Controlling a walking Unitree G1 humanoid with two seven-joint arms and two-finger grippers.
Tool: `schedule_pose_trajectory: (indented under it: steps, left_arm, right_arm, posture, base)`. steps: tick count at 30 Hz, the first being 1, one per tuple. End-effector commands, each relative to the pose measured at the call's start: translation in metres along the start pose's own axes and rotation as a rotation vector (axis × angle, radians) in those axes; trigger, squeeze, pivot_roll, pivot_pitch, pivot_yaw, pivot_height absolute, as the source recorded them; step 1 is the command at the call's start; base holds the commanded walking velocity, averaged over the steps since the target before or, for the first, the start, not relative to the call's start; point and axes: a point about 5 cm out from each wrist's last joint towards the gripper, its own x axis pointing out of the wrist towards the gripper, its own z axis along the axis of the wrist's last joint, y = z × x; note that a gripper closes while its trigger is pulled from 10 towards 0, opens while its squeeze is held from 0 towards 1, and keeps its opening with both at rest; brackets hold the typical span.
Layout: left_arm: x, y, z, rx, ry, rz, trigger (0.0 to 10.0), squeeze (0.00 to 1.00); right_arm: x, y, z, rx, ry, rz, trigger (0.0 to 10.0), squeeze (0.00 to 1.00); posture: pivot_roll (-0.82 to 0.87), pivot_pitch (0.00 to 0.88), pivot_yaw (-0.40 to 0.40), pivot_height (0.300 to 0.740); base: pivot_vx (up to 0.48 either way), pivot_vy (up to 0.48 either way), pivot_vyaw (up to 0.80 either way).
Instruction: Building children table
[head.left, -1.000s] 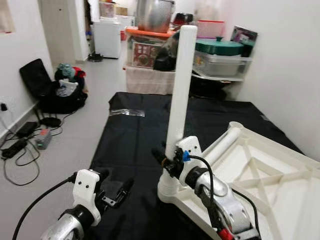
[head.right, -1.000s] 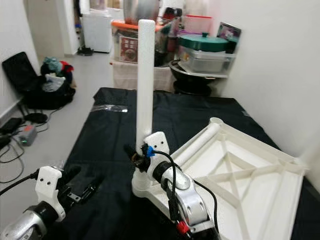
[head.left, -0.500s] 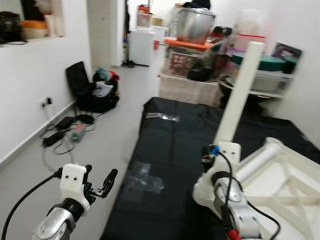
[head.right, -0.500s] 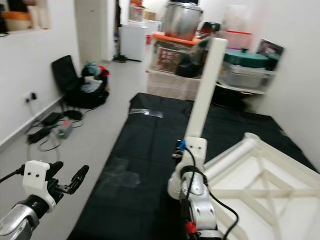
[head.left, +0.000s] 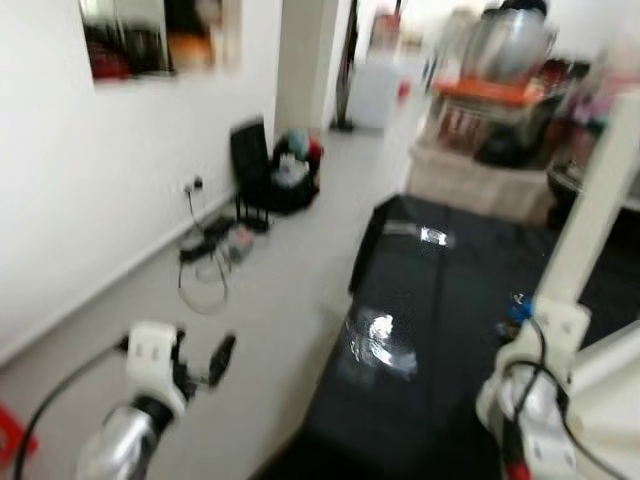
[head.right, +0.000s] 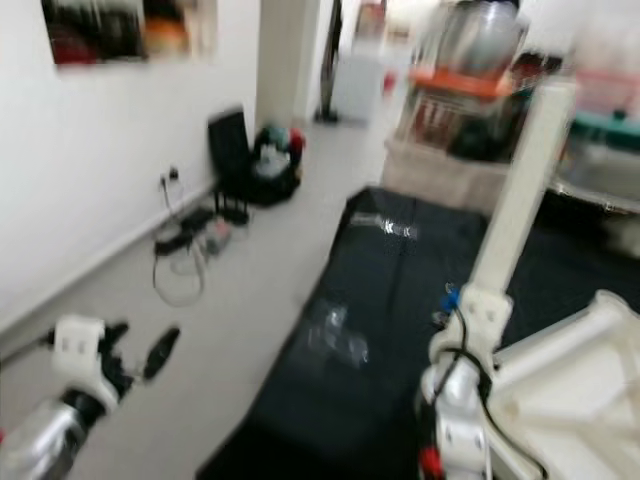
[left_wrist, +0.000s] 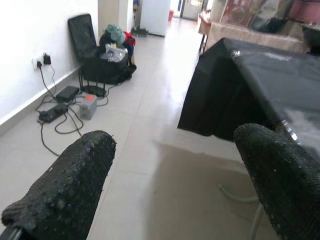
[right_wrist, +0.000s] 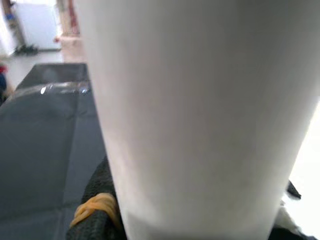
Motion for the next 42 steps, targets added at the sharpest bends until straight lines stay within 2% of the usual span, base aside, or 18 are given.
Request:
schedule_pose_trajectory:
  steps: [1, 5, 8, 9, 11, 12, 13, 16, 19, 21, 26, 31, 32, 34, 35, 36, 39, 42]
  left_arm:
    - [0.004, -0.008, -0.001, -0.002, 0.002, -0.026, 10.0, 0.0]
    - [0.005, -0.008, -0.001, -0.004, 0.003, -0.027, 10.0, 0.0]
    - [0.006, -0.009, -0.002, -0.006, 0.005, -0.034, 10.0, 0.0]
    - [0.007, -0.009, -0.002, -0.005, 0.005, -0.037, 10.0, 0.0]
    - [0.007, -0.009, -0.002, -0.005, 0.005, -0.037, 10.0, 0.0]
    - [0.008, -0.009, -0.002, -0.005, 0.005, -0.037, 10.0, 0.0]
    - [0.01, -0.009, -0.002, -0.003, 0.005, -0.041, 10.0, 0.0]
    - [0.01, -0.008, -0.002, -0.002, 0.005, -0.043, 10.0, 0.0]
    - [0.011, -0.008, -0.002, 0.0, 0.004, -0.045, 10.0, 0.0]
    - [0.011, -0.008, -0.002, 0.0, 0.004, -0.045, 10.0, 0.0]
    - [0.01, -0.006, -0.004, 0.003, 0.008, -0.038, 10.0, 0.0]
    - [0.01, -0.006, -0.005, 0.003, 0.009, -0.04, 10.0, 0.0]
    - [0.012, -0.007, -0.005, 0.004, 0.008, -0.046, 10.0, 0.0]
    - [0.012, -0.007, -0.005, 0.004, 0.008, -0.046, 10.0, 0.0]
    - [0.012, -0.007, -0.005, 0.004, 0.007, -0.048, 10.0, 0.0]
    - [0.013, -0.007, -0.005, 0.004, 0.007, -0.051, 10.0, 0.0]
    - [0.013, -0.007, -0.005, 0.004, 0.008, -0.053, 10.0, 0.0]
    - [0.013, -0.008, -0.006, 0.003, 0.009, -0.057, 10.0, 0.0]
  right_arm:
    - [-0.002, -0.005, -0.026, 0.029, 0.14, -0.029, 10.0, 0.0]
    - [0.001, -0.011, -0.028, 0.083, 0.16, -0.076, 10.0, 0.0]
    - [0.003, -0.007, -0.029, 0.137, 0.167, -0.014, 10.0, 0.0]
    - [0.002, 0.015, -0.02, 0.221, 0.128, 0.204, 10.0, 0.0]
    - [0.002, 0.015, -0.02, 0.221, 0.128, 0.204, 10.0, 0.0]
    - [0.0, 0.025, -0.014, 0.242, 0.088, 0.323, 10.0, 0.0]
    - [-0.012, 0.047, 0.004, 0.231, -0.02, 0.612, 10.0, 0.0]
    - [-0.017, 0.053, 0.011, 0.2, -0.073, 0.698, 10.0, 0.0]
    - [-0.023, 0.062, 0.018, 0.107, -0.147, 0.807, 10.0, 0.0]
    - [-0.023, 0.062, 0.018, 0.107, -0.147, 0.807, 10.0, 0.0]
    - [-0.027, 0.063, 0.011, -0.01, -0.206, 0.877, 10.0, 0.0]
    - [-0.017, 0.056, 0.019, 0.011, -0.242, 0.82, 10.0, 0.0]
    - [-0.005, 0.049, 0.033, 0.061, -0.283, 0.758, 10.0, 0.0]
    - [-0.005, 0.049, 0.033, 0.061, -0.283, 0.758, 10.0, 0.0]
    - [-0.001, 0.046, 0.043, 0.105, -0.303, 0.735, 10.0, 0.0]
    - [0.002, 0.043, 0.064, 0.213, -0.335, 0.717, 10.0, 0.0]
    - [0.002, 0.044, 0.076, 0.277, -0.352, 0.721, 10.0, 0.0]
    - [0.001, 0.045, 0.083, 0.28, -0.382, 0.739, 10.0, 0.0]
  posture:
    - [0.14, 0.0, -0.099, 0.74]
    - [0.14, 0.0, -0.097, 0.74]
    - [0.14, 0.0, -0.092, 0.74]
    - [0.14, 0.0, -0.087, 0.74]
    - [0.14, 0.0, -0.087, 0.74]
    - [0.14, 0.0, -0.087, 0.74]
    - [0.14, 0.0, -0.08, 0.74]
    - [0.13, 0.0, -0.077, 0.74]
    - [0.13, 0.0, -0.079, 0.74]
    - [0.13, 0.0, -0.079, 0.74]
    - [0.14, 0.0, -0.09, 0.74]
    - [0.14, 0.0, -0.085, 0.74]
    - [0.14, 0.0, -0.079, 0.74]
    - [0.14, 0.0, -0.079, 0.74]
    - [0.14, 0.0, -0.077, 0.74]
    - [0.13, 0.0, -0.073, 0.74]
    - [0.13, 0.0, -0.073, 0.74]
    - [0.13, 0.0, -0.074, 0.74]
  base:
    - [0.0, 0.0, 0.0]
    - [0.0, 0.0, 0.0]
    - [0.0, 0.0, 0.0]
    - [0.0, 0.0, 0.0]
    - [0.0, 0.0, 0.0]
    - [0.0, 0.0, 0.0]
    - [0.0, 0.0, 0.0]
    - [0.0, 0.0, 0.0]
    - [0.0, 0.0, 0.0]
    - [0.0, 0.0, 0.0]
    - [0.0, 0.0, 0.0]
    - [0.0, 0.0, 0.0]
    - [0.0, 0.0, 0.0]
    - [0.0, 0.0, 0.0]
    - [0.0, 0.0, 0.0]
    - [0.0, 0.0, 0.0]
    - [0.0, 0.0, 0.0]
    - [0.0, 0.0, 0.0]
